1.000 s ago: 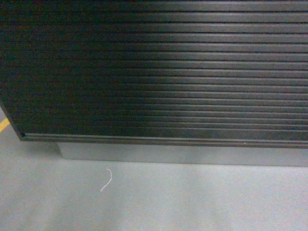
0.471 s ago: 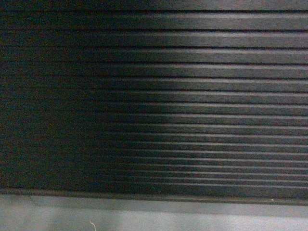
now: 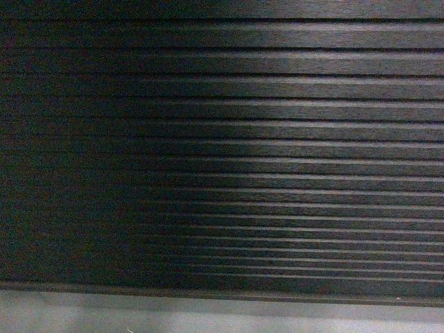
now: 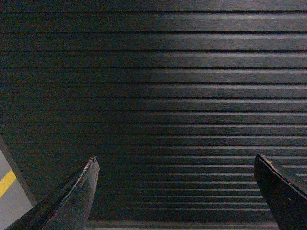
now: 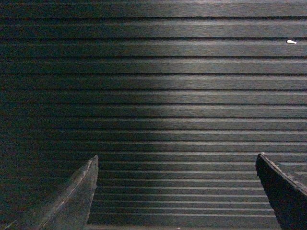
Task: Place dark red mango on scale at checkout
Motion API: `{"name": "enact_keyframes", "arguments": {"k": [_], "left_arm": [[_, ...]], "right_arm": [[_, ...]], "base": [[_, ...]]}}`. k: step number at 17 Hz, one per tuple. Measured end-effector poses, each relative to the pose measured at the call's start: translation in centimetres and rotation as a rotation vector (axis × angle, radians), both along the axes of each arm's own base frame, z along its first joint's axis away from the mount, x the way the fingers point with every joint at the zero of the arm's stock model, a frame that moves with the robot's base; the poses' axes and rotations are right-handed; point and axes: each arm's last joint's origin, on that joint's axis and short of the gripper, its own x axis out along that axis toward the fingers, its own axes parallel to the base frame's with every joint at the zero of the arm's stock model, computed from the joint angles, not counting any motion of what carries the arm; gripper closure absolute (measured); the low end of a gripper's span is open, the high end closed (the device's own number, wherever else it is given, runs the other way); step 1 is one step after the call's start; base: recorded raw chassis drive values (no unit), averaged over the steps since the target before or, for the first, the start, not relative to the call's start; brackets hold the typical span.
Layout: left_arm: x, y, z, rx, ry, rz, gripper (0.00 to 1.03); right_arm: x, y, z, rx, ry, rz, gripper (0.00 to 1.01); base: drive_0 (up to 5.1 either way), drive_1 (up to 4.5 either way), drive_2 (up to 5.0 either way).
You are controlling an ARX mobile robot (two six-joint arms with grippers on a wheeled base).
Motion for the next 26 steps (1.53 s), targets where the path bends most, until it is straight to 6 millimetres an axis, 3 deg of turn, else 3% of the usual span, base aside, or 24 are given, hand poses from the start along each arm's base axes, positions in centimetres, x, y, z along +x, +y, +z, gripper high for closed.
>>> {"name": "enact_keyframes", "arguments": {"k": [26], "left_arm": [[0.0, 0.0, 0.0, 0.0, 0.0, 0.0, 0.05]], "right_arm": [[0.0, 0.0, -0.01, 0.001, 0.001, 0.0, 0.03]], "base": [[0.0, 0.0, 0.0]]}}
